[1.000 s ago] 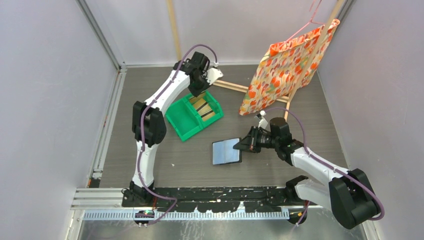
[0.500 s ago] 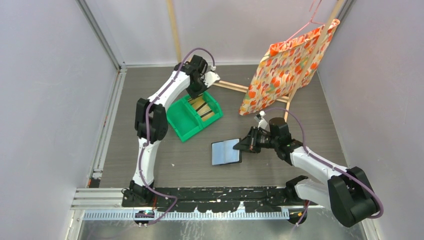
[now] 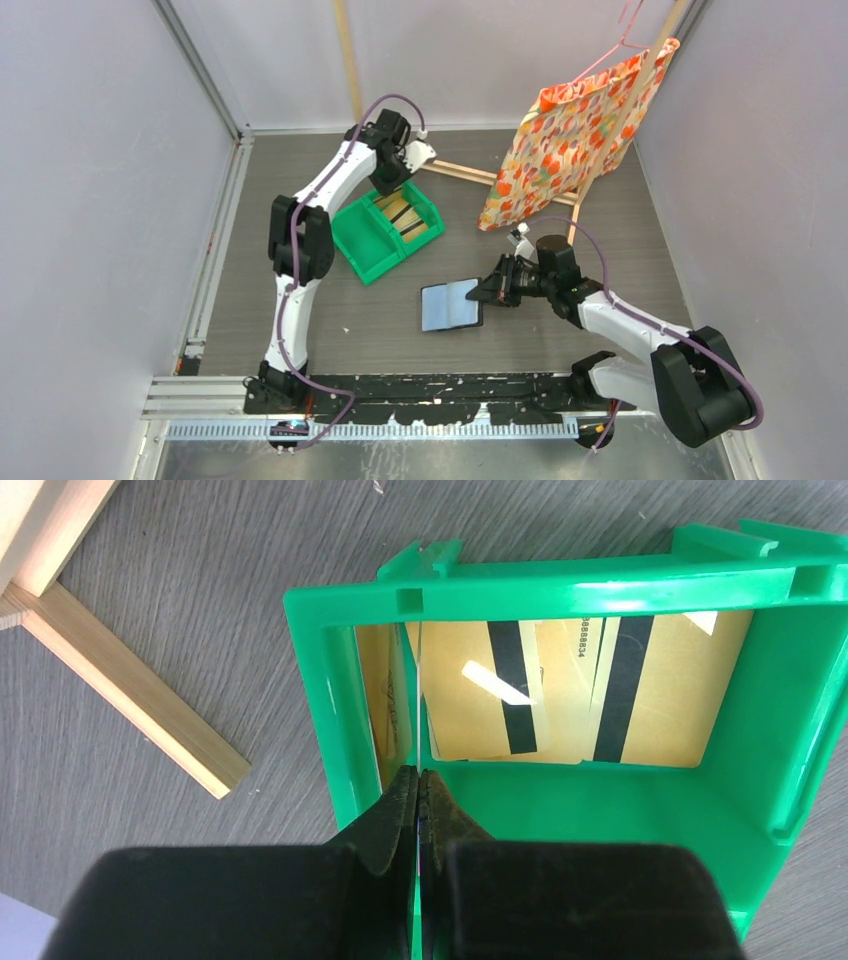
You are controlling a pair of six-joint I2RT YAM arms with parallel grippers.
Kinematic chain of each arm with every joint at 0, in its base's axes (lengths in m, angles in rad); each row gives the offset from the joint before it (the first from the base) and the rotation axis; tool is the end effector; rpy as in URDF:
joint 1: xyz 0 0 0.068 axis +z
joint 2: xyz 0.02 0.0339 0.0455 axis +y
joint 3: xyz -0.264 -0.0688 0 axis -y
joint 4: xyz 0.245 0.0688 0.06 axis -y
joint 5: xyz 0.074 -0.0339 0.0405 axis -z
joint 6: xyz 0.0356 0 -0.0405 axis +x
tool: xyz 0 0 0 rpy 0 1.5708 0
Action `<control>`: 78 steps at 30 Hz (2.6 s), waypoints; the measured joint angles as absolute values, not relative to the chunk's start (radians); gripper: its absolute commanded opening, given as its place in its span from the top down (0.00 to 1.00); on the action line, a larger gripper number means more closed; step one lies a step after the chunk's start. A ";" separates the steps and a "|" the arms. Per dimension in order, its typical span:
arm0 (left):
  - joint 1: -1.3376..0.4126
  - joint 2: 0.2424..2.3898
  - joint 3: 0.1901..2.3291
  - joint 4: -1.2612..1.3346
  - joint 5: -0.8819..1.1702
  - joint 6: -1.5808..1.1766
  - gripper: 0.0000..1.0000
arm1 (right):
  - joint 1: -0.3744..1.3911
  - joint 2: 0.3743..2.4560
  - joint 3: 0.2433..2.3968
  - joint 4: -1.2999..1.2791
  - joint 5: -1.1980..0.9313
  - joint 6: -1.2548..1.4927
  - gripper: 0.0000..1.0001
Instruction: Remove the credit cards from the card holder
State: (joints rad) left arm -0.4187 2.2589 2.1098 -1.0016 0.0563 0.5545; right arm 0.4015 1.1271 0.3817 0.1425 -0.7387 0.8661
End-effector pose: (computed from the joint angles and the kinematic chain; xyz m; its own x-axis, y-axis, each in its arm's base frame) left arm 0.4409 -0.1984 0.2403 -0.4844 0.7910 -0.3738 0.8021 0.5721 0.1711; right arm 0.1840 0.1041 0.1730 -0.9471 0.2098 -0.2427 -0.1203 0.4693 0.8748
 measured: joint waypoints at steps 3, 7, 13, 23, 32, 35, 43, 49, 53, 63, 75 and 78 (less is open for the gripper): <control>-0.419 2.265 2.111 -0.992 0.052 0.546 1.00 | 0.402 1.131 0.382 0.144 -0.739 0.866 0.99; -0.418 2.288 2.124 -0.985 0.052 0.522 1.00 | 0.402 1.137 0.382 0.147 -0.739 0.866 0.99; -0.407 2.315 2.140 -0.978 0.048 0.476 0.99 | 0.402 1.140 0.382 0.150 -0.742 0.867 0.99; -0.403 2.315 2.143 -0.975 0.020 0.431 0.86 | 0.402 1.151 0.382 0.160 -0.744 0.867 0.99; -0.404 2.315 2.143 -0.975 -0.008 0.406 0.83 | 0.402 1.166 0.382 0.171 -0.748 0.871 0.99; -0.404 2.315 2.143 -0.975 -0.017 0.400 0.83 | 0.402 1.171 0.382 0.174 -0.751 0.871 0.99; -0.404 2.313 2.143 -0.962 -0.059 0.399 0.81 | 0.402 1.174 0.382 0.180 -0.754 0.876 0.99; -0.404 2.271 2.098 -0.895 -0.108 0.399 0.75 | 0.401 1.183 0.382 0.189 -0.758 0.879 0.99; -0.404 2.244 2.073 -0.856 -0.127 0.397 0.72 | 0.402 1.187 0.382 0.195 -0.761 0.885 0.99; -0.405 2.171 2.051 -0.825 -0.115 0.332 0.72 | 0.402 1.192 0.382 0.207 -0.762 0.889 0.99; -0.420 1.600 1.668 -0.714 0.038 0.033 0.65 | 0.402 1.218 0.382 0.231 -0.784 0.909 0.99; -0.422 1.505 1.552 -0.701 0.124 -0.067 0.67 | 0.402 1.217 0.385 0.236 -0.787 0.920 0.99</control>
